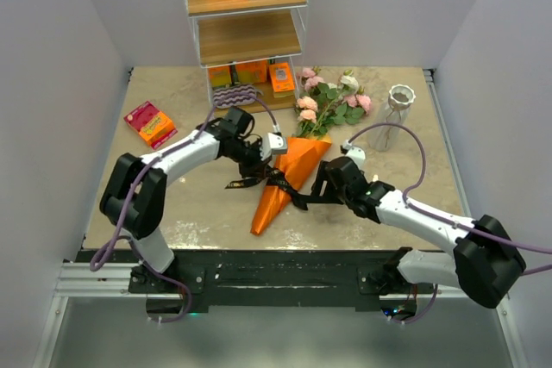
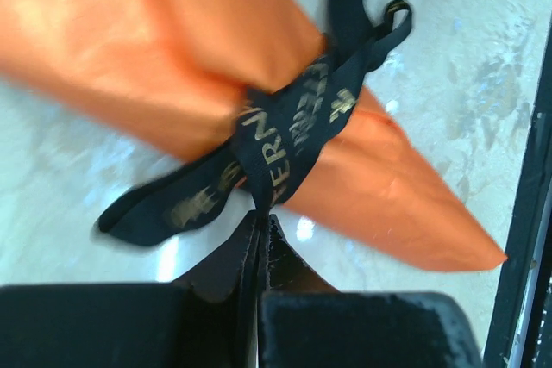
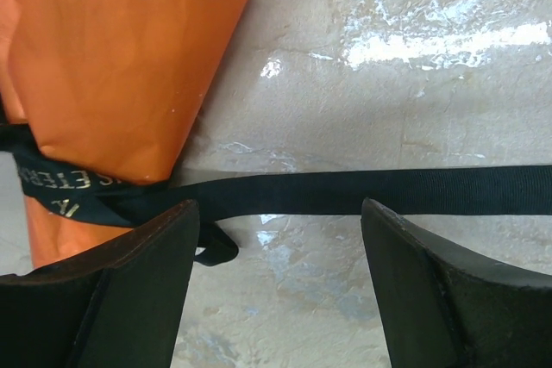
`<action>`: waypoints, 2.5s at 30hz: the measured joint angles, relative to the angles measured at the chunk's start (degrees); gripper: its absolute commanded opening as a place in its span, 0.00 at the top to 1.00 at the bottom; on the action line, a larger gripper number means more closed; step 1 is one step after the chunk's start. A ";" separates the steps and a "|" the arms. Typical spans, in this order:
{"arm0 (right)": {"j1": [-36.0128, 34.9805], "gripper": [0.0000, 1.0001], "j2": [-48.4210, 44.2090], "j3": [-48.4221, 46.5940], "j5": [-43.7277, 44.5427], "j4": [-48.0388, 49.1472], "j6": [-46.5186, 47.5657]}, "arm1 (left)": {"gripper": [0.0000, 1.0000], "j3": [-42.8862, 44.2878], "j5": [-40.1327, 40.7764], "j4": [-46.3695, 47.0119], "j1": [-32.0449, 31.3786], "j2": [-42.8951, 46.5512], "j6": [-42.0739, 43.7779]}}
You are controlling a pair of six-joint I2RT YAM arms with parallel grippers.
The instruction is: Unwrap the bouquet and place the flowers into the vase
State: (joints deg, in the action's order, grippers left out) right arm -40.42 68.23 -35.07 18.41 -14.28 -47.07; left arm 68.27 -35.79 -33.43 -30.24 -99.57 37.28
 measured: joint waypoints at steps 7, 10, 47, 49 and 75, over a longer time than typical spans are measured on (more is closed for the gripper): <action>0.00 0.22 3.82 1.11 0.02 4.31 2.45 | 1.00 1.27 0.24 -2.40 9.99 7.04 -0.09; -0.02 0.25 5.29 1.36 -0.02 6.91 4.70 | 1.00 1.27 0.44 -2.99 10.29 8.17 -0.11; -10.03 0.38 15.74 -5.16 3.41 5.90 15.15 | 1.00 1.16 10.08 -1.31 9.81 6.84 -2.16; -10.36 0.38 16.61 -5.95 4.13 5.75 15.96 | 1.00 1.18 10.34 -1.33 9.81 6.84 -2.16; -16.79 0.84 26.27 -12.59 15.32 4.79 18.99 | 1.00 2.99 11.06 -0.57 9.81 5.51 -2.16</action>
State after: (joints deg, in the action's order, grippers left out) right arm -57.21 94.50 -47.66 33.74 -9.50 -28.08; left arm 71.26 -24.73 -34.00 -20.43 -94.06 35.11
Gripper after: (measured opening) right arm 0.282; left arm 0.018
